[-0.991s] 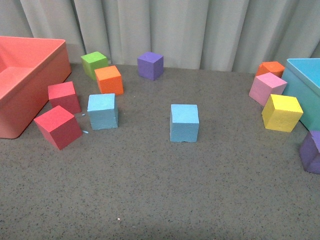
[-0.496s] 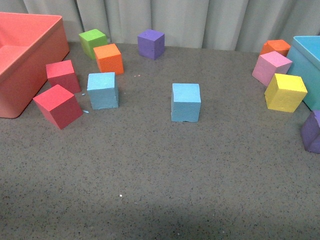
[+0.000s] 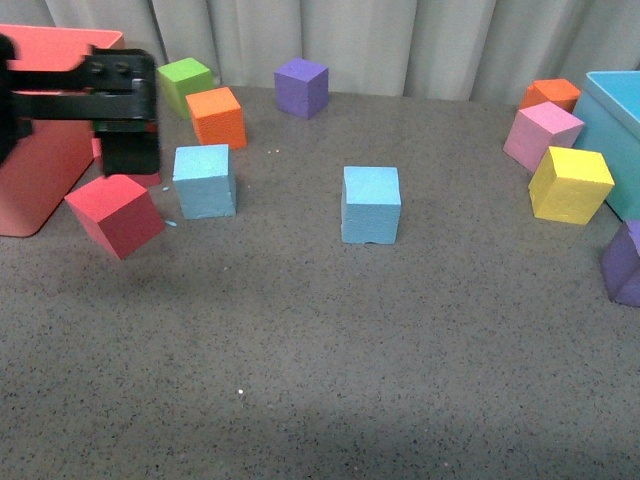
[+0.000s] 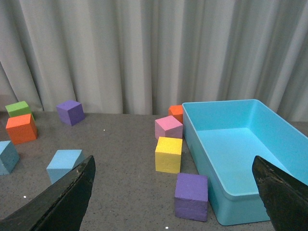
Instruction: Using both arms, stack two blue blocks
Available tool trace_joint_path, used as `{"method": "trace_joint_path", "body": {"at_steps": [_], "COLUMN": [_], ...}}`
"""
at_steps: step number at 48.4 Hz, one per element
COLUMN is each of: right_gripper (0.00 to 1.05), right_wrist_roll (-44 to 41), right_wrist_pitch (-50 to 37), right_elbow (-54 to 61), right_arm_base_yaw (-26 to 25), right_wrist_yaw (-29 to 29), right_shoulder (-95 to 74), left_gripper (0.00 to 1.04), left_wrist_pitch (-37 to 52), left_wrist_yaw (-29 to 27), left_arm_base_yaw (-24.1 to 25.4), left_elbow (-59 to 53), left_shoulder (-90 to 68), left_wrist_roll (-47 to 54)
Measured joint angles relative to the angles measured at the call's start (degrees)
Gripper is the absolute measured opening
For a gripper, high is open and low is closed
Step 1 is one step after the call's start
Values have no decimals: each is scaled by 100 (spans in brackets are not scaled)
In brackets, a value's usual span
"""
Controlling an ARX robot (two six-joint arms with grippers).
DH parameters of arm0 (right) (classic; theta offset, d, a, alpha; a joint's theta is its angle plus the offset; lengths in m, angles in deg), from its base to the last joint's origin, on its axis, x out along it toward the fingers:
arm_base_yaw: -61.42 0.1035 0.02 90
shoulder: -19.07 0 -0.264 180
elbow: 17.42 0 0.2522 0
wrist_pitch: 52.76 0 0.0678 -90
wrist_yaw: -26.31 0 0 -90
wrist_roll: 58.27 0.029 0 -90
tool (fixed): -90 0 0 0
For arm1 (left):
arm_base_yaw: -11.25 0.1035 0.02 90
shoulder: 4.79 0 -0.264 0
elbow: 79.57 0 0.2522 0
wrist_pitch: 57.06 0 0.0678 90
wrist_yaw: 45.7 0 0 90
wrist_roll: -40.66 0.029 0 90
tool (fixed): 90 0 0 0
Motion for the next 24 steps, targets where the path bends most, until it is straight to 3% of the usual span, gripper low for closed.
{"method": "trace_joint_path", "body": {"at_steps": [24], "right_gripper": [95], "right_wrist_roll": [0], "right_wrist_pitch": [2], "right_elbow": [0], "right_arm_base_yaw": [0], "right_wrist_yaw": [0], "right_shoulder": [0], "left_gripper": [98], "left_wrist_pitch": [-1840], "left_wrist_yaw": [-273], "left_arm_base_yaw": [-107], "left_elbow": [3042], "left_shoulder": [-2586], "left_wrist_roll": [-761]}}
